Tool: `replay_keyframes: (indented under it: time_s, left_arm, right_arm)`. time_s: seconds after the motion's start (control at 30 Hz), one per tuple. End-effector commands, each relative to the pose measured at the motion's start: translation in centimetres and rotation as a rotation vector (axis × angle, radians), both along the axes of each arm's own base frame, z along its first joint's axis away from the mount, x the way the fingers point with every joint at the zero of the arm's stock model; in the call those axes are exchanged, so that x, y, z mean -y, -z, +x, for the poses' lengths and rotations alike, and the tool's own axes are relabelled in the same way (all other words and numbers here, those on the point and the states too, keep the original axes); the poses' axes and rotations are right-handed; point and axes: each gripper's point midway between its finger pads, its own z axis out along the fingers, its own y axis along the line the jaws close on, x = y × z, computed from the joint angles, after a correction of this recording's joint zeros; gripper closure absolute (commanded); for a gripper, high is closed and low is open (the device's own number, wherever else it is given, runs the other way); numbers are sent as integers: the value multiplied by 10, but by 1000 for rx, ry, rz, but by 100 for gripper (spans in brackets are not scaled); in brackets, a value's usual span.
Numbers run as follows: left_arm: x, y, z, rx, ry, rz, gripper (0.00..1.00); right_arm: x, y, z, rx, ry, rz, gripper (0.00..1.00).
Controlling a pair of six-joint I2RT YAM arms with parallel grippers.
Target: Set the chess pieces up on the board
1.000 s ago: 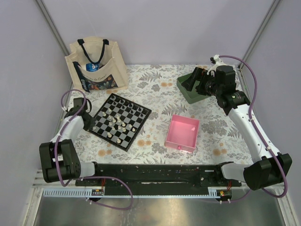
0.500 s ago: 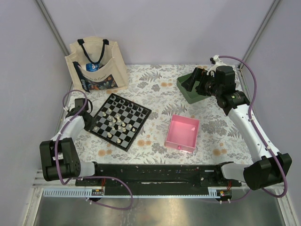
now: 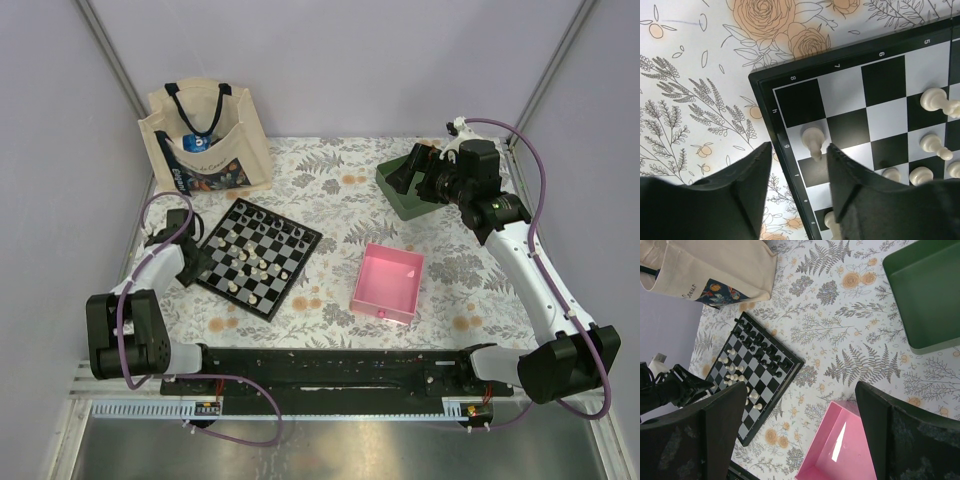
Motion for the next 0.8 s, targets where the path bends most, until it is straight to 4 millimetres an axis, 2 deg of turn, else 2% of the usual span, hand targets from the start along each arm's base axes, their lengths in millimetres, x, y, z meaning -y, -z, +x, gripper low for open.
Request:
replay_keyframes:
  time_s: [0.0, 0.13, 0.3, 0.43, 0.53, 0.77]
  left_arm:
    - [-8, -20, 8, 60, -26, 45, 44]
    - [-10, -41, 14, 140, -22, 60, 25]
    - [-7, -74, 16, 264, 5, 67, 12]
    - [10, -87, 23, 331, 90, 18, 12]
    - [22, -92, 30, 311, 171, 24, 14]
    - [33, -88, 46, 244, 260, 29, 21]
  right_arm:
    - [-2, -10, 3, 52, -8, -2, 0]
    - [-2, -9, 3, 52, -6, -3, 0]
    - [-2, -5, 4, 46, -6, -4, 0]
    - [-4, -4, 5, 42, -10, 1, 0]
    - [-5, -4, 7, 41, -14, 7, 0]
    - [-6, -4, 8, 38, -18, 14, 0]
